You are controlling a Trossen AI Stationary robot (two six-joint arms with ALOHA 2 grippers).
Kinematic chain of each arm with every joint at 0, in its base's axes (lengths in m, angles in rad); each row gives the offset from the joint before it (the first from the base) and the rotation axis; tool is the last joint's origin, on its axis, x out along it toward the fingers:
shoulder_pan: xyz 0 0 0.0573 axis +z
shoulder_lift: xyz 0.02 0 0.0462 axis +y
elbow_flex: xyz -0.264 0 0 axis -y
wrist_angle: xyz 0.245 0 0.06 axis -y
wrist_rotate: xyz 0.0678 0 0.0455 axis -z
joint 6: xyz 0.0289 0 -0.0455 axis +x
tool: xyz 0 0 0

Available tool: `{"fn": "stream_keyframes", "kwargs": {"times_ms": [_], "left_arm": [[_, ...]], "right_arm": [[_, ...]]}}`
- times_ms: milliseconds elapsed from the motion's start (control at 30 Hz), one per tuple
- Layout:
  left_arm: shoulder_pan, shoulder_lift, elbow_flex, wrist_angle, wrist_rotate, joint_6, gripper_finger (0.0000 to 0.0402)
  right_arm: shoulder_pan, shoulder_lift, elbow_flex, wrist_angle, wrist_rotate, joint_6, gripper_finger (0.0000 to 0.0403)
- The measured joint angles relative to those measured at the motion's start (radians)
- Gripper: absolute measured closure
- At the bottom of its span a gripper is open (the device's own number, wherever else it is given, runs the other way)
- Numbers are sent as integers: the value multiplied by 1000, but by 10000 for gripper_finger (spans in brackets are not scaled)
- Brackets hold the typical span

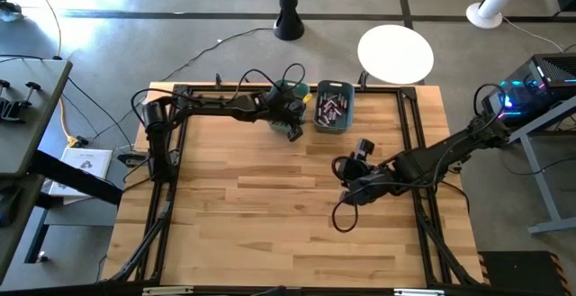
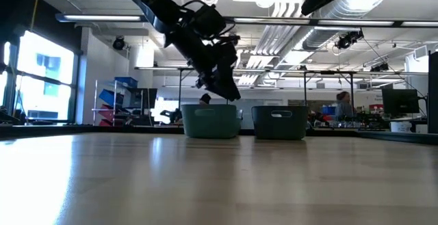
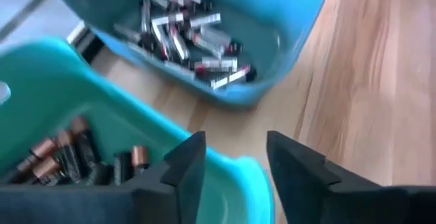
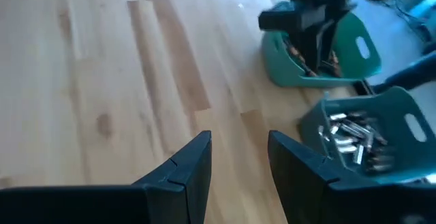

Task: Sort batteries
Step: Move the blue bin to the upper middle of the table, then adjust the green bin

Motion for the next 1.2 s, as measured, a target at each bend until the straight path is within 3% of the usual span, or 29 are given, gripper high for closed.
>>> {"fn": "stream_keyframes", "kwargs": {"times_ms": [200, 400, 567, 633, 733, 933, 1033, 1200], "left_arm": [[0, -58, 0, 64, 4, 4, 213], [0, -220, 0, -58, -34, 119, 209], [13, -426, -73, -200, -256, 190, 225], [51, -510, -144, -202, -274, 194, 234], [153, -623, -272, -189, -225, 156, 247], [397, -718, -490, -117, -141, 39, 275], [481, -680, -547, -64, -84, -4, 289], [537, -525, -572, 127, 65, -45, 313]], "right_arm": [[-8, 20, 0, -103, 45, 30, 265], [-48, 33, -40, -107, -55, 61, 265], [-115, -32, -273, 96, -160, 81, 265], [-151, -74, -388, 190, -170, 119, 265], [-219, -145, -521, 246, -151, 229, 265], [-464, -265, -615, 141, -71, 556, 265], [-656, -282, -614, 194, -86, 449, 265], [-981, -233, -609, 466, -290, 116, 283]]}}
